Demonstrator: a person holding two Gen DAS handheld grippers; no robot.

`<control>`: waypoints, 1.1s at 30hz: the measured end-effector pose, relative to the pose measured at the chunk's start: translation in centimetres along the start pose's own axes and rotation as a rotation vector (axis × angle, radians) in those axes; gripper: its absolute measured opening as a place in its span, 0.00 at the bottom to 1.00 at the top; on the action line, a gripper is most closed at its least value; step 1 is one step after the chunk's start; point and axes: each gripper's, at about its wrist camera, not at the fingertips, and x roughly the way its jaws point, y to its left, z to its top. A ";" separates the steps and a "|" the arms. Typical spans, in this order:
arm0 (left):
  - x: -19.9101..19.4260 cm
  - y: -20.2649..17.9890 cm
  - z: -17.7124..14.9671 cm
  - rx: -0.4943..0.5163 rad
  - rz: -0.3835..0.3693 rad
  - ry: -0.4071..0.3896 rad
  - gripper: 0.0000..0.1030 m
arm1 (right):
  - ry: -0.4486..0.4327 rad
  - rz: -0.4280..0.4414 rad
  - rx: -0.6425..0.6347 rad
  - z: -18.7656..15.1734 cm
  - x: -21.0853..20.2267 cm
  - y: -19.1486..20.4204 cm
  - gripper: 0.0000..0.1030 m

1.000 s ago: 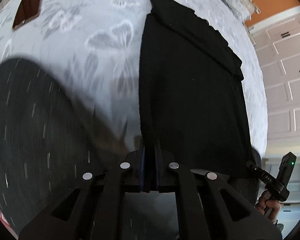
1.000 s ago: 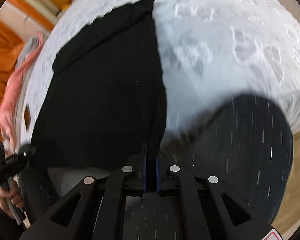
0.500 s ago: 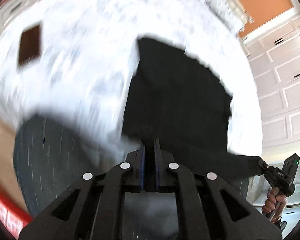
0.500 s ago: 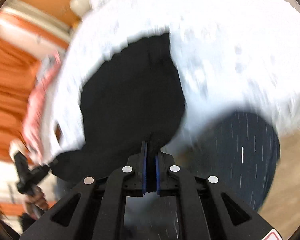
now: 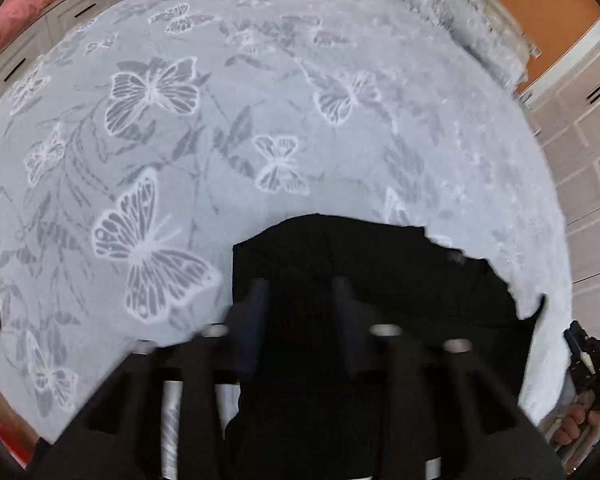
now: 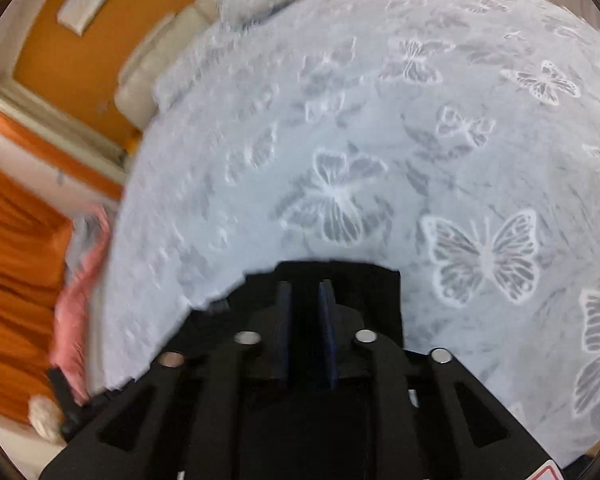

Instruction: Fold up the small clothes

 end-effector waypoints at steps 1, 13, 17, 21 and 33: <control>-0.8 0.4 -0.7 0.000 -0.009 -0.016 0.63 | -0.020 0.006 0.001 -0.5 -0.7 -0.2 0.35; 1.9 3.1 -11.3 -0.029 0.027 0.183 0.23 | 0.212 -0.167 -0.197 -11.2 1.5 -3.1 0.25; -0.4 3.3 -9.9 -0.045 -0.022 0.191 0.02 | 0.205 -0.142 -0.177 -10.7 0.5 -2.6 0.00; -2.4 3.5 -10.2 0.004 0.001 0.190 0.02 | 0.107 -0.169 -0.137 -9.2 -4.3 -3.6 0.00; -0.3 4.4 -12.6 -0.047 0.042 0.202 0.05 | 0.192 -0.211 -0.247 -11.0 -2.1 -4.1 0.47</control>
